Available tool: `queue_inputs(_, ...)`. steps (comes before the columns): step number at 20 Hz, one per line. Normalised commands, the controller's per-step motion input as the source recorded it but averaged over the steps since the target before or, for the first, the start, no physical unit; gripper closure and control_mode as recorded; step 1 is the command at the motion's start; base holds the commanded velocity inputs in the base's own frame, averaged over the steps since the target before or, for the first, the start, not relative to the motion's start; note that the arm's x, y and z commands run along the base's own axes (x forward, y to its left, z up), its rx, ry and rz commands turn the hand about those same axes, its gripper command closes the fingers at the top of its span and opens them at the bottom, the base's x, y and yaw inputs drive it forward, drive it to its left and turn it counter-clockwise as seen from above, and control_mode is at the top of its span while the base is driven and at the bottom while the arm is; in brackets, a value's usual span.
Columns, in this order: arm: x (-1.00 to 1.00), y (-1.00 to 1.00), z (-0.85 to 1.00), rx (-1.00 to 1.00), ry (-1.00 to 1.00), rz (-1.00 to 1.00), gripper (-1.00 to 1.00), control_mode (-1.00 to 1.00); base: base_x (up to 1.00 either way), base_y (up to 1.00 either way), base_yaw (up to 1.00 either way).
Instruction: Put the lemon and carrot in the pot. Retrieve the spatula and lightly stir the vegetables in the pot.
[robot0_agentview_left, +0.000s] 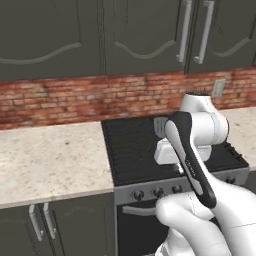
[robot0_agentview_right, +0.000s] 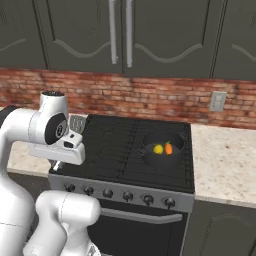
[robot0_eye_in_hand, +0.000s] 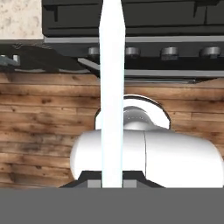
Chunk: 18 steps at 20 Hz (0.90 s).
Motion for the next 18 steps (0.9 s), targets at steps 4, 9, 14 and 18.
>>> queue_inputs(4,0.0,0.0,0.0,0.0,0.0,0.0,1.0,1.0,-0.62,-0.26,-0.02)
queue_inputs(9,0.0,0.0,0.0,0.0,0.0,0.0,1.0,1.0,0.1,-0.64,-0.01)
queue_inputs(14,0.0,0.0,0.0,0.0,0.0,0.0,1.0,1.0,0.0,-0.99,-0.08)
queue_inputs(18,0.0,0.0,0.0,0.0,0.0,0.0,1.0,1.0,0.08,-1.0,-0.12)
